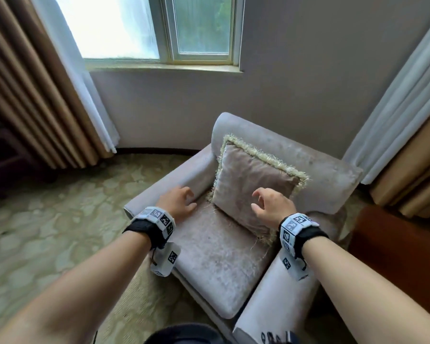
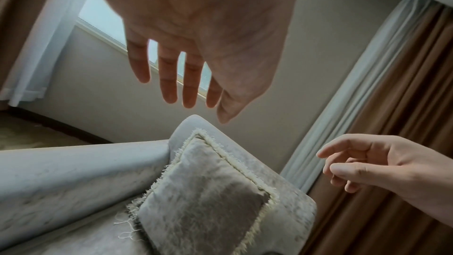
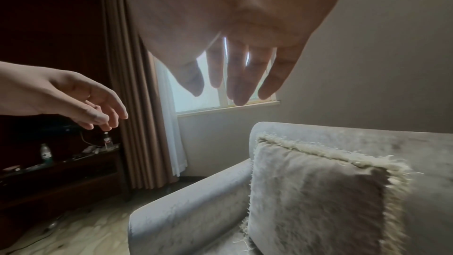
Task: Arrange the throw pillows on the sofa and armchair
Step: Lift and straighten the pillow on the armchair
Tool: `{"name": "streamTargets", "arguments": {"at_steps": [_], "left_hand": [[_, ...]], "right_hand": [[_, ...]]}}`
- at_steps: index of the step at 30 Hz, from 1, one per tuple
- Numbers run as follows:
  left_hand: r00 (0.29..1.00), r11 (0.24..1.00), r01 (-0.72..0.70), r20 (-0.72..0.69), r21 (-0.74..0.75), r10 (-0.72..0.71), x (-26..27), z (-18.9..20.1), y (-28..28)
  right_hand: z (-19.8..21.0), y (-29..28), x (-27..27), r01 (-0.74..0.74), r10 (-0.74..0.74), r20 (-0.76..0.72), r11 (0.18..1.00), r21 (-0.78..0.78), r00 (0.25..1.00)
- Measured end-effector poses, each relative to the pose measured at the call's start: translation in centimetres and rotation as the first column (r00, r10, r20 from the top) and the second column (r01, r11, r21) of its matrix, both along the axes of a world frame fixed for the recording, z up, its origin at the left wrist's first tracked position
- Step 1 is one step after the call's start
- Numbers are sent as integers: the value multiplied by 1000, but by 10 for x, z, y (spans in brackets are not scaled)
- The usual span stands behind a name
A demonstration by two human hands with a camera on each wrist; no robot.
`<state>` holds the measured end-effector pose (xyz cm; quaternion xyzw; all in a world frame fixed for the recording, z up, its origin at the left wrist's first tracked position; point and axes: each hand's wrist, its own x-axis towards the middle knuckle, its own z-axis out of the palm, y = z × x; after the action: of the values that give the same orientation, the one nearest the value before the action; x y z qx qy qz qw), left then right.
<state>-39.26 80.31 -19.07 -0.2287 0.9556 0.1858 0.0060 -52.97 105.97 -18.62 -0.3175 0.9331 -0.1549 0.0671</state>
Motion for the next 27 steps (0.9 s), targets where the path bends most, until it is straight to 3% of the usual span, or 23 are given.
{"name": "streamTargets", "arguments": {"at_steps": [6, 11, 17, 21, 27], "left_hand": [[997, 999, 13, 71, 35, -15, -21, -33, -100], [985, 992, 112, 137, -51, -104, -58, -37, -163], [967, 975, 210, 167, -77, -195, -117, -44, -188], [955, 958, 273, 149, -87, -258, -169, -57, -189], [945, 964, 254, 231, -75, -231, -228, -83, -207]], "right_hand": [[-24, -76, -24, 55, -55, 14, 999, 4, 998], [-35, -116, -41, 170, -169, -11, 985, 13, 985], [-44, -132, -63, 238, -239, 2, 968, 77, 971], [-60, -134, -110, 262, -264, 0, 958, 112, 965], [-94, -147, -192, 249, -256, 17, 953, 171, 967]]}}
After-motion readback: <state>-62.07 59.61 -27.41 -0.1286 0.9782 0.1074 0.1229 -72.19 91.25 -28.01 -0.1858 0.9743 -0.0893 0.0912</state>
